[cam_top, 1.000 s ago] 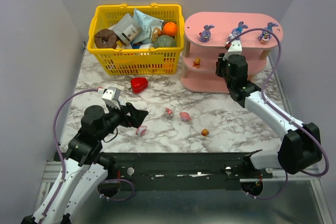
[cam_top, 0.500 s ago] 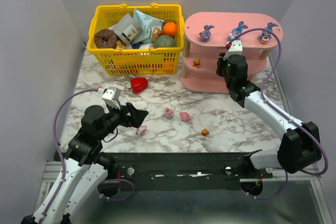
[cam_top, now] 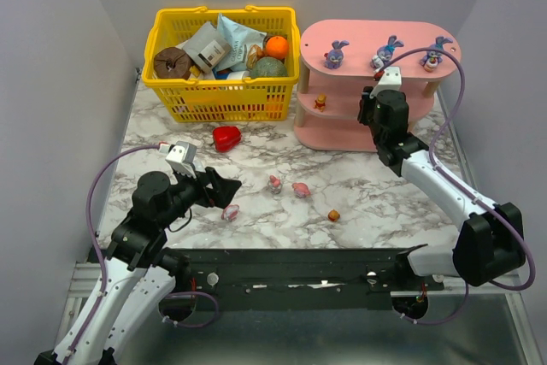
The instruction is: Place and organize the plastic toys onto the shelf
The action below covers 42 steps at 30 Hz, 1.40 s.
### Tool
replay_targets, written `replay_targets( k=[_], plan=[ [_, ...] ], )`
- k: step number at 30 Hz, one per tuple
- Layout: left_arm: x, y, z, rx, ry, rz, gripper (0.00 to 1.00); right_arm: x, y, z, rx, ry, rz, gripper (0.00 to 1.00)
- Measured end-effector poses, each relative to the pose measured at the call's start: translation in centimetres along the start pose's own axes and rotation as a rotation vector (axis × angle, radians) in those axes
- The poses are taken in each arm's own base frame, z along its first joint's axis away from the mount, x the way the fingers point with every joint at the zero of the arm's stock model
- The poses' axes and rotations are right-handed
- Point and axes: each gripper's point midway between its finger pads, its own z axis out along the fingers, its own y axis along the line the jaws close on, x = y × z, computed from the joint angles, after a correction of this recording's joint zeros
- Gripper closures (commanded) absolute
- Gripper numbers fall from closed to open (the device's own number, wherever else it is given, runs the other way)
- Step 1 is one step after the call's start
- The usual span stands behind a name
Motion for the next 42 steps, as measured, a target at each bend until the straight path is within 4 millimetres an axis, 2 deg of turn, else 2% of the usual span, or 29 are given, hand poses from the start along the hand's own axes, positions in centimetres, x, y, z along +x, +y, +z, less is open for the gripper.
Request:
replay_targets(
  k=[5, 10, 20, 26, 35, 37, 40, 42],
  plan=[
    [0.0, 0.0, 0.0, -0.001, 0.000, 0.000, 0.01, 0.1, 0.1, 0.0, -0.006, 0.003, -0.001, 0.55],
    [0.0, 0.0, 0.0, -0.001, 0.000, 0.000, 0.01, 1.3, 0.0, 0.0, -0.008, 0.044, -0.015, 0.48],
    [0.0, 0.0, 0.0, -0.001, 0.000, 0.000, 0.01, 1.3, 0.1, -0.1, -0.019, 0.046, -0.011, 0.29],
    [0.0, 0.0, 0.0, -0.001, 0.000, 0.000, 0.01, 1.8, 0.0, -2.1, -0.052, 0.049, 0.004, 0.26],
    [0.0, 0.0, 0.0, 0.000, 0.000, 0.000, 0.01, -0.6, -0.1, -6.5, -0.127, -0.034, 0.097, 0.26],
    [0.0, 0.0, 0.0, 0.000, -0.002, 0.000, 0.01, -0.3, 0.0, -7.6, -0.146, -0.026, 0.140, 0.27],
    [-0.1, -0.1, -0.1, 0.002, -0.005, 0.001, 0.01, 1.3, 0.9, -9.1, -0.185, 0.014, 0.195, 0.31],
    [-0.1, -0.1, -0.1, 0.002, -0.006, 0.001, 0.01, 3.3, 2.0, -10.5, -0.225, 0.060, 0.234, 0.42]
  ],
)
